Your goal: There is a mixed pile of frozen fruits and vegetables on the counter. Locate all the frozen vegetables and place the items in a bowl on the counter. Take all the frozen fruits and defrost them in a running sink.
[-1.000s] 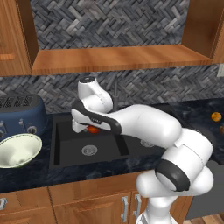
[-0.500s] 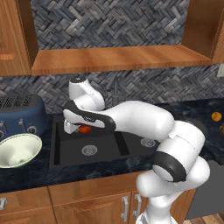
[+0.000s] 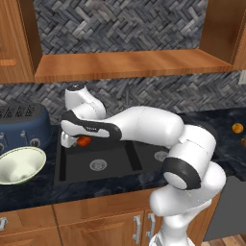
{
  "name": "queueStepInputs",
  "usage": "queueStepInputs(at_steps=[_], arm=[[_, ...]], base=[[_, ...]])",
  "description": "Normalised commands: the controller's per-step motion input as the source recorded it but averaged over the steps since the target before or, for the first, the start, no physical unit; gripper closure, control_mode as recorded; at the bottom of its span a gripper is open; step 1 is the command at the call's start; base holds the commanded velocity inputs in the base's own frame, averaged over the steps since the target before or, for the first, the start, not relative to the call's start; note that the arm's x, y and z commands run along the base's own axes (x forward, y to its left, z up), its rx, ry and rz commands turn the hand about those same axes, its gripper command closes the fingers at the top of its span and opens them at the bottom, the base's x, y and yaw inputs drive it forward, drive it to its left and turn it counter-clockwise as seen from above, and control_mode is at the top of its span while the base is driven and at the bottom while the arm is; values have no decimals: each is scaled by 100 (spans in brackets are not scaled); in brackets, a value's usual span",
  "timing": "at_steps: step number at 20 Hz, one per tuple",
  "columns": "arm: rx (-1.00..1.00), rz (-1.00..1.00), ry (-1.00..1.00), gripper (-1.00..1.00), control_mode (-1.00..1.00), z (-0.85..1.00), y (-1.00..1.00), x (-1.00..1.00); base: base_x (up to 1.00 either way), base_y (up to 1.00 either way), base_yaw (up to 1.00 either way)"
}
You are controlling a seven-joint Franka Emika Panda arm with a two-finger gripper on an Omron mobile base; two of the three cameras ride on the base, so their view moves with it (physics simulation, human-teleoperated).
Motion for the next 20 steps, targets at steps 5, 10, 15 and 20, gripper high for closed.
queueStepInputs(at_steps=[5, 10, 15, 20], arm=[[0, 9, 0, 100, -100, 5, 39, 5], [0, 8, 0, 100, -100, 4, 39, 6], [0, 7, 0, 100, -100, 2, 38, 4], [0, 7, 0, 100, -100, 2, 34, 1]], base=[[0, 0, 0], [0, 0, 0], [0, 0, 0], [0, 0, 0]])
